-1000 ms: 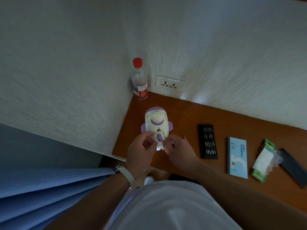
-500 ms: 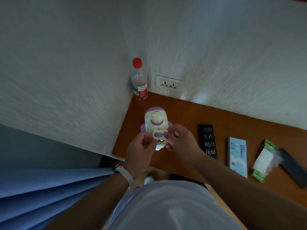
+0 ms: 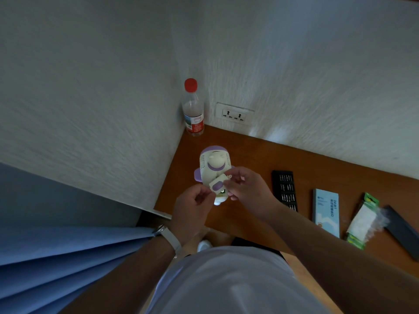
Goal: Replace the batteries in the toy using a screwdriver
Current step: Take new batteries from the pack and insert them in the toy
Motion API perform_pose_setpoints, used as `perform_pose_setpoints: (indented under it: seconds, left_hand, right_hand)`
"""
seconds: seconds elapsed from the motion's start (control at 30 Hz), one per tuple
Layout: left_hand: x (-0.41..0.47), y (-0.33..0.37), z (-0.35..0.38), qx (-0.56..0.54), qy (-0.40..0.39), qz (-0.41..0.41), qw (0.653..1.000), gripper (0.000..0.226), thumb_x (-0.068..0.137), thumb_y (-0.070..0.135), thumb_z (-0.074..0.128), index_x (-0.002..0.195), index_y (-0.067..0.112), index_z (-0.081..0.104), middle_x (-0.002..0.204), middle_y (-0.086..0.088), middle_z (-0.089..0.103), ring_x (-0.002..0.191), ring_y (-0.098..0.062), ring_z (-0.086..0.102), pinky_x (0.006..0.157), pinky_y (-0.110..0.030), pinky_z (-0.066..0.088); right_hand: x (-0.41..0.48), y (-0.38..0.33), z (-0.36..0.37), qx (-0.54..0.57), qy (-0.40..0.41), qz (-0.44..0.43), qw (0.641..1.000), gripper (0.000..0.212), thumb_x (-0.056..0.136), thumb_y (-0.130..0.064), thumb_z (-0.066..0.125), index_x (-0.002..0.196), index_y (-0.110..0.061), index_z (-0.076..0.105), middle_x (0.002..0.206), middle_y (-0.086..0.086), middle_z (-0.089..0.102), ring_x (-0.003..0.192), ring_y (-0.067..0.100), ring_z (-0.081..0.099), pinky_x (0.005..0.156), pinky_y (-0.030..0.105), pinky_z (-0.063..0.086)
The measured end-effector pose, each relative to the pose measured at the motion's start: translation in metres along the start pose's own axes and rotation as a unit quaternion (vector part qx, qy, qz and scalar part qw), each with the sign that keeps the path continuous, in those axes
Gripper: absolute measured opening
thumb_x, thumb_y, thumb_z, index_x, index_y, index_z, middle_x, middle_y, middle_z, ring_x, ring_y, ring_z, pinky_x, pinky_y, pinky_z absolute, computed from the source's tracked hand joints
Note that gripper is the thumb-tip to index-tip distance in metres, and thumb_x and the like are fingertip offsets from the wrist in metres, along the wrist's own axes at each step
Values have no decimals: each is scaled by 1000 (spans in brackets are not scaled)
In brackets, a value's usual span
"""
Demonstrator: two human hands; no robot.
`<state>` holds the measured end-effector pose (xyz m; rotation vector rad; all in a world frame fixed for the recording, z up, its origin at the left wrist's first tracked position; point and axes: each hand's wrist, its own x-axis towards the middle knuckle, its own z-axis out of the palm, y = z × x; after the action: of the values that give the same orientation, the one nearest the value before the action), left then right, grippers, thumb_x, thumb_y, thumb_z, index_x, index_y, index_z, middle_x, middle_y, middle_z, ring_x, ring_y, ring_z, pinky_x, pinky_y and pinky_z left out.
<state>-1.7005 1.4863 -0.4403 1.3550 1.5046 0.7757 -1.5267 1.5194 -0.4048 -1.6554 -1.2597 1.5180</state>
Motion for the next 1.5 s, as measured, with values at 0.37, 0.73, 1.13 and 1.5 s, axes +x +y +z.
perform_pose_setpoints:
  seconds: [0.37, 0.73, 1.13, 1.5]
  left_hand:
    - [4, -6, 2, 51, -28, 5, 998, 8, 91, 22, 70, 84, 21, 65, 71, 10, 61, 65, 1, 55, 60, -13, 42]
    - [6, -4, -3, 64, -23, 65, 996, 30, 88, 12, 72, 112, 26, 60, 92, 12, 59, 84, -7, 60, 75, -27, 54]
    - [8, -7, -2, 200, -22, 152, 968, 54, 91, 26, 70, 141, 24, 48, 106, 13, 49, 81, 1, 52, 65, -11, 44]
    - [16, -15, -7, 273, -33, 189, 943, 50, 91, 33, 70, 137, 22, 54, 116, 0, 57, 89, -5, 55, 66, -3, 32]
  right_hand:
    - [7, -2, -4, -48, -14, -52, 997, 19, 97, -15, 57, 106, -30, 63, 94, 0, 65, 85, 14, 66, 72, 26, 59]
    - [15, 0, -2, -178, -50, -113, 976, 25, 101, -16, 49, 120, -23, 64, 113, -7, 51, 109, 13, 53, 92, 31, 51]
    - [14, 5, 0, -267, -35, -170, 948, 31, 101, -18, 47, 130, -22, 60, 116, -9, 53, 104, -2, 46, 77, 3, 35]
    - [9, 12, 2, -230, -6, -155, 961, 34, 98, -16, 54, 132, -20, 61, 103, -14, 48, 92, -5, 47, 76, 0, 36]
